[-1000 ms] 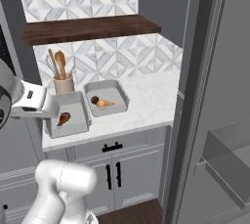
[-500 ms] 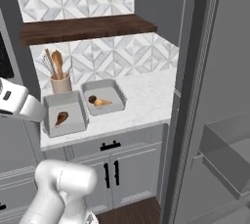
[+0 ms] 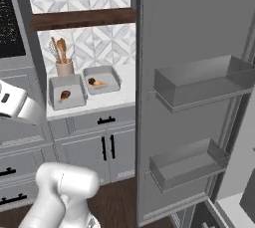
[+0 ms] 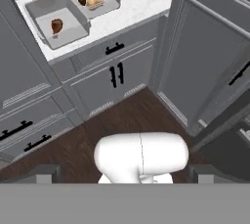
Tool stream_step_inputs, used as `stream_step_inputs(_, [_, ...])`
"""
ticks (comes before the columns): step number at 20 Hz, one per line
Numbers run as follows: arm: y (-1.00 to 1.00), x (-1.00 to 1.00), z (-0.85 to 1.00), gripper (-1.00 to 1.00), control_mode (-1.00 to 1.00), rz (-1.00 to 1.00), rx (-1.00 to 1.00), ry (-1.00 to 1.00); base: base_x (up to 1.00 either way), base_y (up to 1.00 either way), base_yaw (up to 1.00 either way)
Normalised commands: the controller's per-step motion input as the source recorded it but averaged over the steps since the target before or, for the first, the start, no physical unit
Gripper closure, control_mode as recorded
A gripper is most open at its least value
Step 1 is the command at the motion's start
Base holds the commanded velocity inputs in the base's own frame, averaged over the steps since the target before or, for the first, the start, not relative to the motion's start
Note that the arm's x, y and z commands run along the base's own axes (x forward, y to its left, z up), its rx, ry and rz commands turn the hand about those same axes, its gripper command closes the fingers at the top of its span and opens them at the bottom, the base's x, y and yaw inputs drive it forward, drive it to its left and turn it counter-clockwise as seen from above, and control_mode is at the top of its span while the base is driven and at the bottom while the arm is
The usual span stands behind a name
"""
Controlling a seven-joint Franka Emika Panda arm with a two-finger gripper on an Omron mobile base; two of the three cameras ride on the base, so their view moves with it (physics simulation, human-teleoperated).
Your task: Place one squash and one chicken drumstick in each tupperware on the nearby counter, to pack two identical lunches.
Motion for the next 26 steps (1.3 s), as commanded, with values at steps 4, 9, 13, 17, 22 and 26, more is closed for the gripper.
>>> stream_step_inputs(4, [0.00, 0.00, 0.00, -1.00, 1.00, 0.00, 0.00, 0.00, -0.10, -0.21, -0.11])
stream_step_inputs(9, [0.00, 0.00, 0.00, -1.00, 1.00, 0.00, 0.00, 0.00, -0.15, -0.04, -0.51])
stream_step_inputs(13, [0.00, 0.00, 0.00, -1.00, 1.00, 0.00, 0.00, 0.00, 0.00, 0.00, -0.73])
stream_step_inputs(17, [0.00, 0.00, 0.00, -1.00, 1.00, 0.00, 0.00, 0.00, -0.02, -0.08, -0.65])
stream_step_inputs(22, [0.00, 0.00, 0.00, -1.00, 1.00, 0.00, 0.00, 0.00, -0.13, -0.09, -0.60])
stream_step_inputs(26, [0.00, 0.00, 0.00, -1.00, 1.00, 0.00, 0.00, 0.00, -0.24, -0.18, -0.52])
